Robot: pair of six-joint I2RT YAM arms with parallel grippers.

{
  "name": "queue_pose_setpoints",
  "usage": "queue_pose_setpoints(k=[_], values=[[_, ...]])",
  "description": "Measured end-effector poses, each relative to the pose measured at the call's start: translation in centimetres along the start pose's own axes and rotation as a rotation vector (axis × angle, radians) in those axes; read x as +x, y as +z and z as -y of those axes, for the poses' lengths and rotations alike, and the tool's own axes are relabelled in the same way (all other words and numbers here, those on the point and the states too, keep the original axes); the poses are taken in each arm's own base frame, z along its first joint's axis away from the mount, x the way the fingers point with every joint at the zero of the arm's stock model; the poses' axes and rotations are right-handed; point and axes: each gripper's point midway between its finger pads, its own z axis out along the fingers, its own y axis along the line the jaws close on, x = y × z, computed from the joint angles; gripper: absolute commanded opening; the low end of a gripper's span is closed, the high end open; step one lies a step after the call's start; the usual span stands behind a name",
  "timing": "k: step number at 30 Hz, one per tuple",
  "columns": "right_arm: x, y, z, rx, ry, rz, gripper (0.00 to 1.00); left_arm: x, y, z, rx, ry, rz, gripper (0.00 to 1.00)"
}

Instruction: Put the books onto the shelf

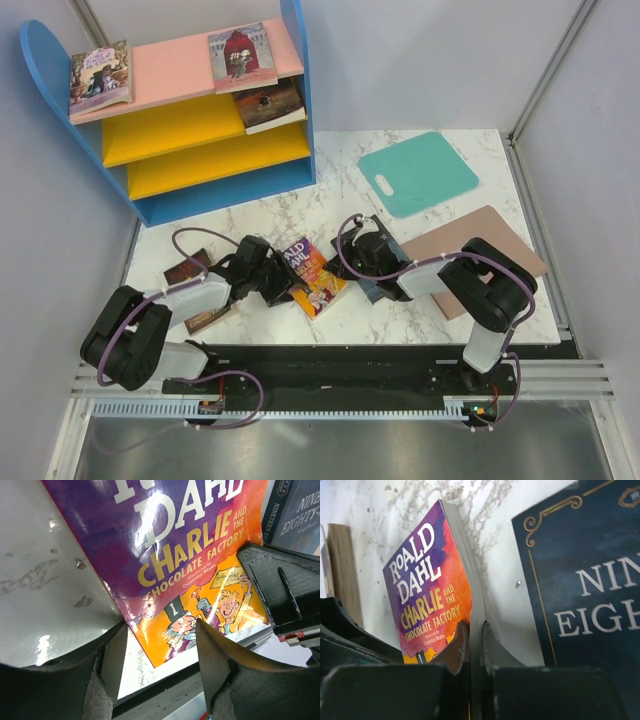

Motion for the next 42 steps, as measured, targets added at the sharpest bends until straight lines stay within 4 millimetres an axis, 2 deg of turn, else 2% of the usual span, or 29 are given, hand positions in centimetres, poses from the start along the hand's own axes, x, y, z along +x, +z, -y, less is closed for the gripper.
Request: queue_pose_setpoints(k=[7, 11, 16, 21, 28, 38, 42], values=[[-0.1, 0.1, -0.8, -0.062, 0.02, 0.017, 0.0, -0.3, -0.4, -0.4, -0.033, -0.002, 0.018, 0.65], [0.6, -0.6, -1.3, -0.1, 0.034, 0.0, 0.0, -0.8, -1.1, -1.1, -0.037, 0.006, 0.083, 0.65], [2.0, -2.0, -1.6, -0.155, 0.087, -0.028, 0.0, -1.2, -2.9, -1.8, 0.035, 0.025, 0.196, 0.66], [2.2, -3.0, -1.8, -0.189, 0.138, -0.028, 0.0, -2.1, -4.4, -0.8, 0.13, 0.042, 0.288, 0.65], [0.6, -3.1, -2.9, -0.194, 0.173, 0.013, 0.0, -2.3, -5.0, -0.1, 0.183, 0.034, 0.317, 0.64], [-4.0, -1.4, -4.0, -0.125, 0.2, 0.138, 0.0, -2.5, -7.7, 2.3, 0.311, 0.016, 0.365, 0.63], [-5.7, -1.1, -4.9, -0.128, 0.213, 0.176, 0.0, -2.2, -7.3, 1.4, 0.302, -0.008, 0.355, 0.63]])
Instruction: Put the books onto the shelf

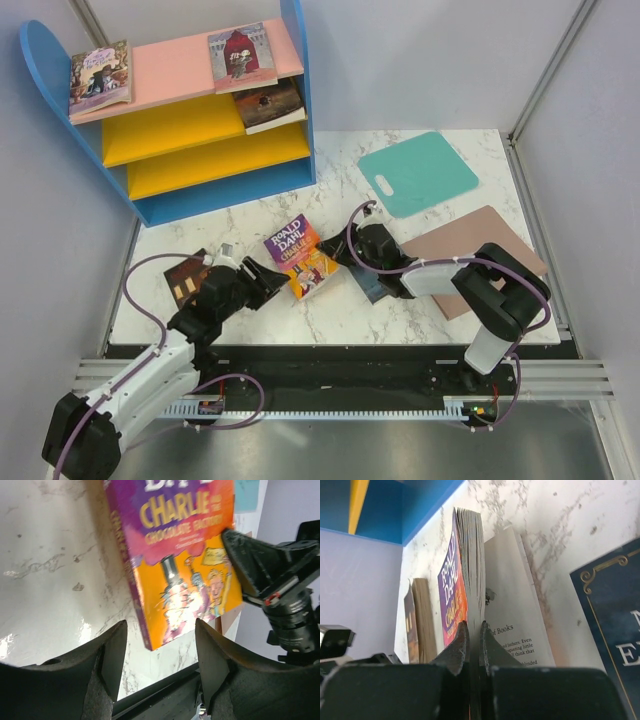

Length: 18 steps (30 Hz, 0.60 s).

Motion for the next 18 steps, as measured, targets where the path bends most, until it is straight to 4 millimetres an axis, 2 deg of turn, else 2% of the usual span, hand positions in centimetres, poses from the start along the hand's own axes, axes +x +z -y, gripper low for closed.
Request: queue_pose_setpoints(k=[7, 13, 18], values=[[-1.4, 0.7, -1.4, -0.01, 0.004, 0.035, 0.0, 0.8, 0.3, -1.8, -0.019, -0.025, -0.008, 0.63], [-1.4, 0.6, -1.6, -0.015, 0.036, 0.032, 0.0, 0.9, 0.7, -0.8, 0.085, -0.038, 0.006, 0.63], [-1.7, 0.6, -2.8, -0.061, 0.081, 0.035, 0.0, 1.4, 1.2, 0.0, 0.154, -0.034, -0.016, 0.61]])
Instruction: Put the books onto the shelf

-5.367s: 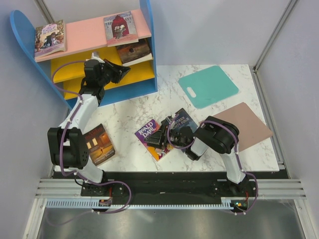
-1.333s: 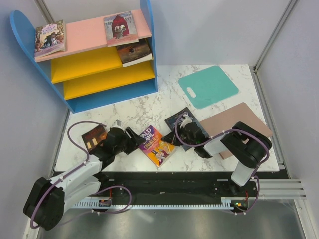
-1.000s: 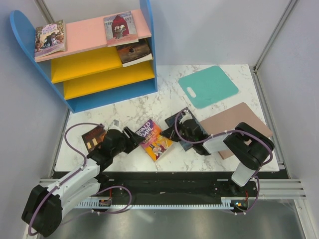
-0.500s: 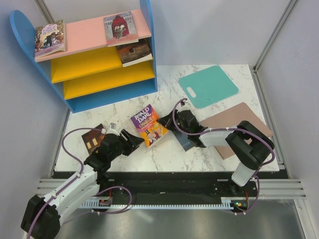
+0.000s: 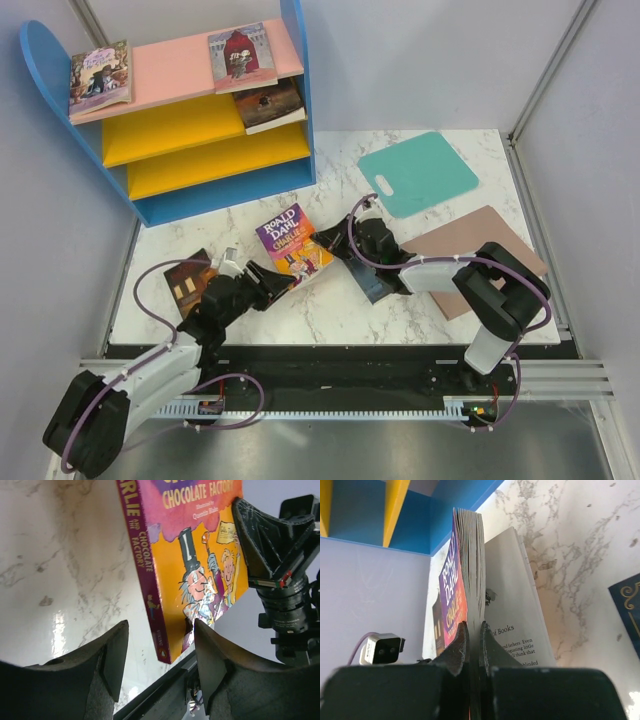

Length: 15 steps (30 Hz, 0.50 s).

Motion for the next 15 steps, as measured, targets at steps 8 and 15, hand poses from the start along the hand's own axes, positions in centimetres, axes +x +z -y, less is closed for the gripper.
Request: queue_pose_setpoints(k=[8, 15], values=[[-0.4, 0.2, -1.0, -0.033, 0.016, -0.001, 0.0, -0.4, 0.4, 2.4, 0.107, 0.015, 0.008, 0.02], [-0.9, 0.1, -1.3, -0.051, 0.019, 0.02, 0.35, -0.8, 0.2, 3.4, 0.128, 0.016, 0.022, 0.02]])
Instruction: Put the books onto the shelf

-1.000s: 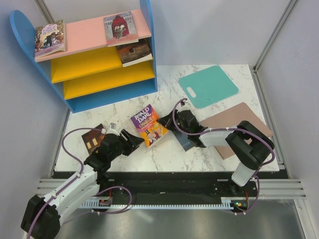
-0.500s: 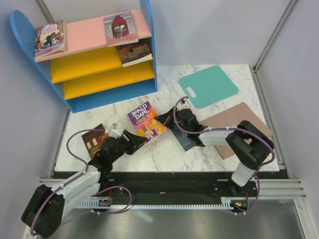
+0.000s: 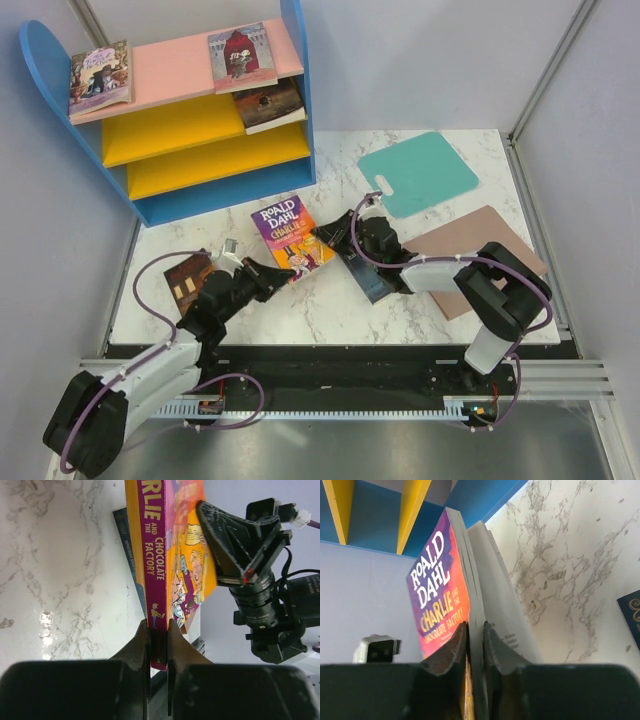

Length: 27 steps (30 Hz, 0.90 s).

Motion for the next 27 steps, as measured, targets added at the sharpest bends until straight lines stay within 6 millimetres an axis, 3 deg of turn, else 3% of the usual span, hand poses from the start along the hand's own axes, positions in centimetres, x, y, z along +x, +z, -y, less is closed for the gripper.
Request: queue_pose_setpoints(k=[1, 4, 7, 15, 19, 27], values=[[-0.1, -0.1, 0.0, -0.004, 0.003, 0.004, 0.53, -0.1, 0.0, 0.4, -0.001, 0.008, -0.003, 0.02], [-0.4, -0.6, 0.5, 0.004, 0.005, 0.021, 0.7, -0.6, -0.1, 2.4, 0.008, 0.051, -0.018, 0.02], [0.1, -1.3, 0.4, -0.001, -0.003, 0.008, 0.78, -1.5, -0.1, 5.7, 0.046, 0.11, -0.024, 0.02], [-1.3, -5.3, -0.3, -0.005, -0.056, 0.069, 0.88, -2.0, -0.9, 9.7, 0.056, 0.223, -0.098, 0.02], [-1.6, -8.2, 0.8, 0.035, -0.094, 0.087, 0.92, -3.2, -0.8, 11.9, 0.077, 0.266, -0.105, 0.02], [-1.7, -13.6, 4.4, 0.123, -0.134, 0.143, 0.98, -4.7, -0.1, 14.1, 0.118, 0.321, -0.125, 0.02]])
